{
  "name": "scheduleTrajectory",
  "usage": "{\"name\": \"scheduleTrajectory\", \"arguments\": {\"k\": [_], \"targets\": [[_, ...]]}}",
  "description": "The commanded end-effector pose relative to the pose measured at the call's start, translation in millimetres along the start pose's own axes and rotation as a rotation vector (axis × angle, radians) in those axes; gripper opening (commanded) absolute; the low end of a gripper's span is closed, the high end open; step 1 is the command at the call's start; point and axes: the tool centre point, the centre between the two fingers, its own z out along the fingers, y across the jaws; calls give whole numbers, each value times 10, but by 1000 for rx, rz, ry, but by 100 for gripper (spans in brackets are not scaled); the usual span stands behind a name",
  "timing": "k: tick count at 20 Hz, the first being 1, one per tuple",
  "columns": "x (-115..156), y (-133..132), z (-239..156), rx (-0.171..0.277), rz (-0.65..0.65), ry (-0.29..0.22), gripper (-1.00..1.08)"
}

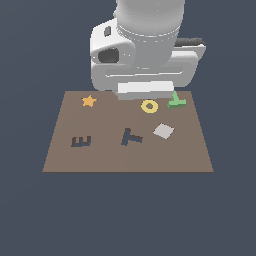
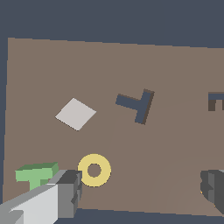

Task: Insert a designated object into the corresponding slot on a board.

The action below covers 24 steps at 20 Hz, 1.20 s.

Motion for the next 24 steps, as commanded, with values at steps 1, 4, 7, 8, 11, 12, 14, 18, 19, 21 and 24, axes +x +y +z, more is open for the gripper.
{"name": "scheduleTrajectory", "arguments": {"k": [1, 4, 7, 8, 11, 12, 14, 18, 19, 21, 24], "targets": [[-63, -123, 83, 0, -9, 1, 100], [-168, -320, 221, 0, -21, 3, 100], [-305, -572, 400, -1, -37, 6, 100], [-353, -661, 464, -1, -42, 8, 100], [-490, -910, 645, -2, -58, 11, 100], [-531, -985, 700, -2, -62, 12, 100], [-605, -1121, 801, -2, -71, 13, 100], [-714, -1324, 955, -4, -83, 16, 100], [-732, -1360, 983, -4, -86, 16, 100], [-759, -1412, 1024, -4, -89, 17, 100], [-773, -1441, 1047, -5, -90, 17, 100]]}}
